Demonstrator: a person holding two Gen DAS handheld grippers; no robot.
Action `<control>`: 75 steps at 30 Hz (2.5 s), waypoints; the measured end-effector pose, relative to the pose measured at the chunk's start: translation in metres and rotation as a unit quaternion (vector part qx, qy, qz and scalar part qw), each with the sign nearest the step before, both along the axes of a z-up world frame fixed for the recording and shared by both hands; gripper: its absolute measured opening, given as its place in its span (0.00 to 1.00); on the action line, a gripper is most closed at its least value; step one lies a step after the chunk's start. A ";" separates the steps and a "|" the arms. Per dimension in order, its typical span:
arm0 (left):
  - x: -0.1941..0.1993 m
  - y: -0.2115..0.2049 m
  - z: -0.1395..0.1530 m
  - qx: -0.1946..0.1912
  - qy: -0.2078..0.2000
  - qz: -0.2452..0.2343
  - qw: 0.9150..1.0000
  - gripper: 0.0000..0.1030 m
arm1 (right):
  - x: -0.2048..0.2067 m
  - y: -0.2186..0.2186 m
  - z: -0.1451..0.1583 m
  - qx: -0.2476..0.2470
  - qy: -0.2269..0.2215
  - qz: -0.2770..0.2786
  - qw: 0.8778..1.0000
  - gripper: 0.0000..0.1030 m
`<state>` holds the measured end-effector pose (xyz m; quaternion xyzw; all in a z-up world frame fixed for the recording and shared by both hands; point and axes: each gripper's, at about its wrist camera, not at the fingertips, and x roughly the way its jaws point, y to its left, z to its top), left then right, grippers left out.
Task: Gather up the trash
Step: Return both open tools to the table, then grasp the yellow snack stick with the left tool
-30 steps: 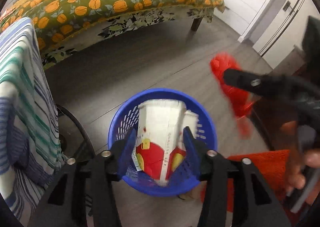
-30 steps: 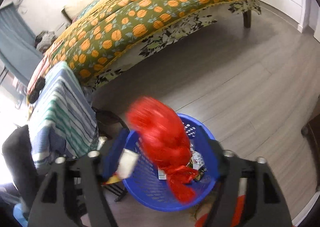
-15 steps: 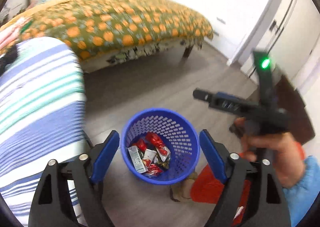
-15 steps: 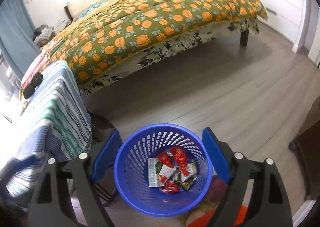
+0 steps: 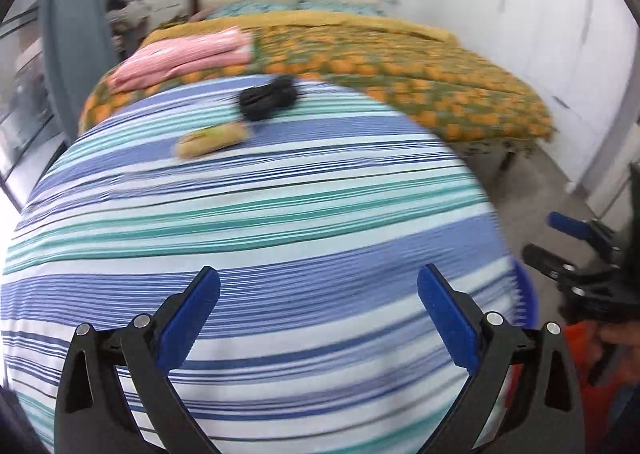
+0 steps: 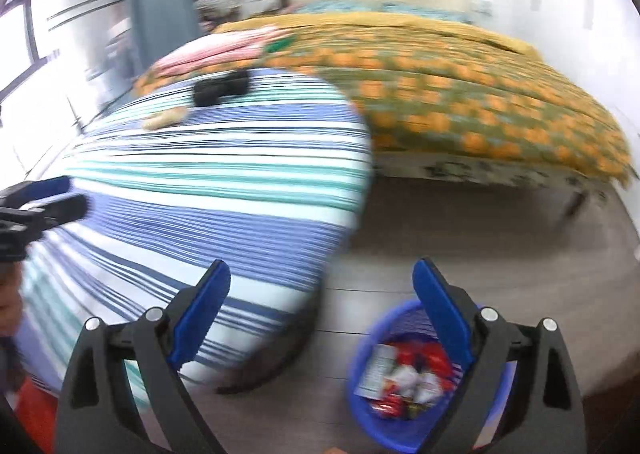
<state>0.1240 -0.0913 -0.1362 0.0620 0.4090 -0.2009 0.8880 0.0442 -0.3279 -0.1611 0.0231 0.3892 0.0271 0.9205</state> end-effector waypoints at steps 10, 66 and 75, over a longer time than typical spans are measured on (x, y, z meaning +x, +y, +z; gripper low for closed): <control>0.050 0.063 -0.024 0.030 0.034 0.020 0.999 0.95 | 0.089 0.107 -0.014 -0.041 0.065 0.075 0.994 0.88; 0.157 0.123 -0.017 0.012 0.053 0.041 0.998 0.22 | 0.108 0.111 -0.028 -0.033 0.061 0.045 0.997 0.96; 0.103 0.160 -0.024 0.024 0.025 0.103 0.994 0.51 | 0.108 0.110 -0.028 -0.032 0.061 0.045 0.997 0.96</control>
